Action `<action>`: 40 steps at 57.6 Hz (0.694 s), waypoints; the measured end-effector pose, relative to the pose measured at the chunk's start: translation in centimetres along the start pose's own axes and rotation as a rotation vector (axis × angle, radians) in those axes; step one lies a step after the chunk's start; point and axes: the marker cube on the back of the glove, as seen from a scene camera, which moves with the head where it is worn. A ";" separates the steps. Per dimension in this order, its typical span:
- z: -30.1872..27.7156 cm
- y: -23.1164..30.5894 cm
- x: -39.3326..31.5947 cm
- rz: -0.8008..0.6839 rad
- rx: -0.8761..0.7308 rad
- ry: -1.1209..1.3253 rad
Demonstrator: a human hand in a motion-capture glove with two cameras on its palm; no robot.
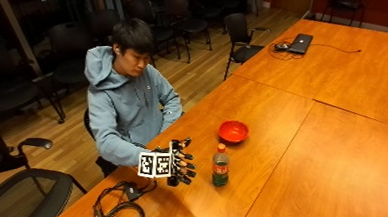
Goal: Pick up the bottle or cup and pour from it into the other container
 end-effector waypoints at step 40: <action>15.3 -8.1 -0.2 0.108 0.048 -0.445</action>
